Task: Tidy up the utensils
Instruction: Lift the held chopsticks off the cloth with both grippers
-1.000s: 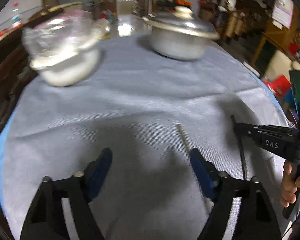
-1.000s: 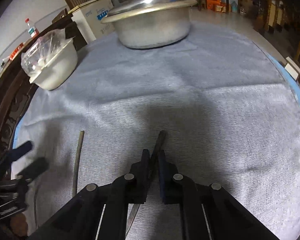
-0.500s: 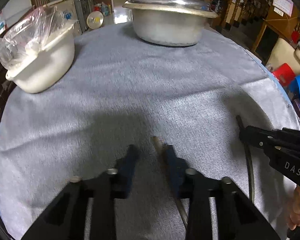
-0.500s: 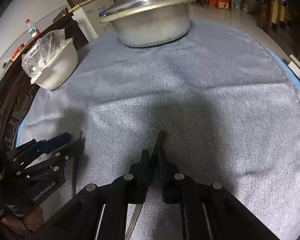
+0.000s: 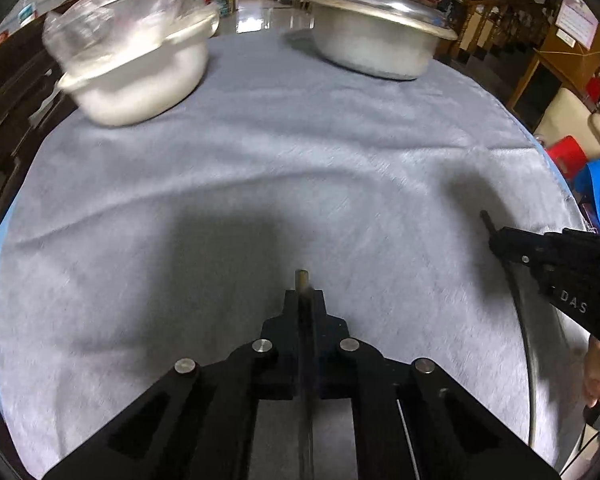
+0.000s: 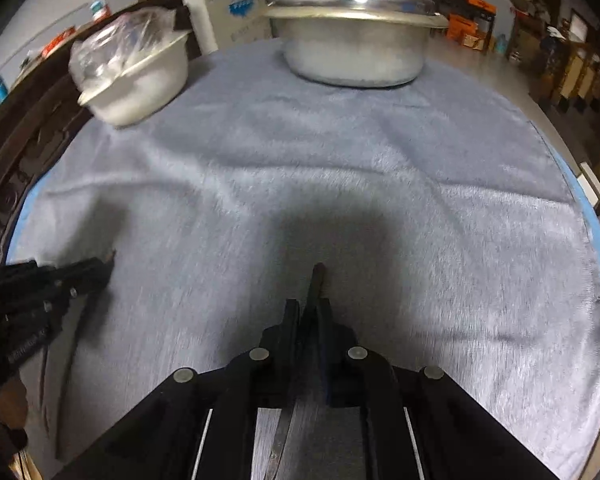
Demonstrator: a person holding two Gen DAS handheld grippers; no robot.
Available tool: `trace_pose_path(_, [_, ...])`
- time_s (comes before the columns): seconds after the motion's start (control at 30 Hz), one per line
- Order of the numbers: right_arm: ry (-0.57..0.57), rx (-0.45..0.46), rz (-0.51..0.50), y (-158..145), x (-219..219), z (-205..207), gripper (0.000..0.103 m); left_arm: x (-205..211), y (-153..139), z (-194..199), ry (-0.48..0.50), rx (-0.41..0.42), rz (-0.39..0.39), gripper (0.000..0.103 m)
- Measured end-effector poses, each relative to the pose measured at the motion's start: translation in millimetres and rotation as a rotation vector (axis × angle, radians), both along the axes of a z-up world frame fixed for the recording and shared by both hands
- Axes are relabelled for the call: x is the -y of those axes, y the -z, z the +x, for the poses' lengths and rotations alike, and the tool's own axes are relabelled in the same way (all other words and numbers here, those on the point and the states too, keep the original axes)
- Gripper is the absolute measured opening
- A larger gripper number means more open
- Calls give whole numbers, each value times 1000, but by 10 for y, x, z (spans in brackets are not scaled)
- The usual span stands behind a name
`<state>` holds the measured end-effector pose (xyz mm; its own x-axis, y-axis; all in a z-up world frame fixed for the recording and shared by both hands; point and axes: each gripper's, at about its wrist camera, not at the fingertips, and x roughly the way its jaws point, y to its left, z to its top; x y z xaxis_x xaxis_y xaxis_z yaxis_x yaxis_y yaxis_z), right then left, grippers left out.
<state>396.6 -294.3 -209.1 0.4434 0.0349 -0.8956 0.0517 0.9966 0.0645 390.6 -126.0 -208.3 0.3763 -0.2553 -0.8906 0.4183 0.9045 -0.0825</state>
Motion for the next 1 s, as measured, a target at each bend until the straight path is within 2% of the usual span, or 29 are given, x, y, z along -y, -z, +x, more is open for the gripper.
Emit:
trace_pose_path(0.13, [-19,-89,-5,-16,-33,3,10,-89,-12,-1,-28,-59,-3,7])
trace_pose_path(0.2, [-19,-138,2,-15,-21,36,11,-109,-27,25,-30,-116,-15,19])
trace_pose_path(0.27, [-14,-188,7,-13,-2,78,12,-125,-38,54,-41,-157,-2,53])
trace_pose_path(0.33, [-6,-234,3,-5,4,123,14,-134,-36,65,-59,-169,33,55])
trace_pose_path(0.4, [-18,-251,-8,2,-31,155,21,-127,-15,82,-55,-180,50,55])
trace_pose_path(0.5, [-33,-256,-32,10,-126,183,30,-49,-7,60,-45,-146,95,55])
trace_pose_path(0.63, [-45,-206,-68,12,-213,140,26,52,-4,79,-27,-90,117,24])
trace_pose_path(0.67, [-58,-193,-66,10,-229,117,20,53,-8,83,-24,-82,114,12])
trace_pose_path(0.7, [-66,-184,-67,17,-224,116,14,38,-8,101,-22,-81,108,9])
trace_pose_path(0.77, [-57,-167,-69,17,-224,89,9,28,-8,98,-32,-70,99,5])
trace_pose_path(1.0, [-3,-84,28,0,-53,-130,7,-165,-82,-59,-81,-12,65,5])
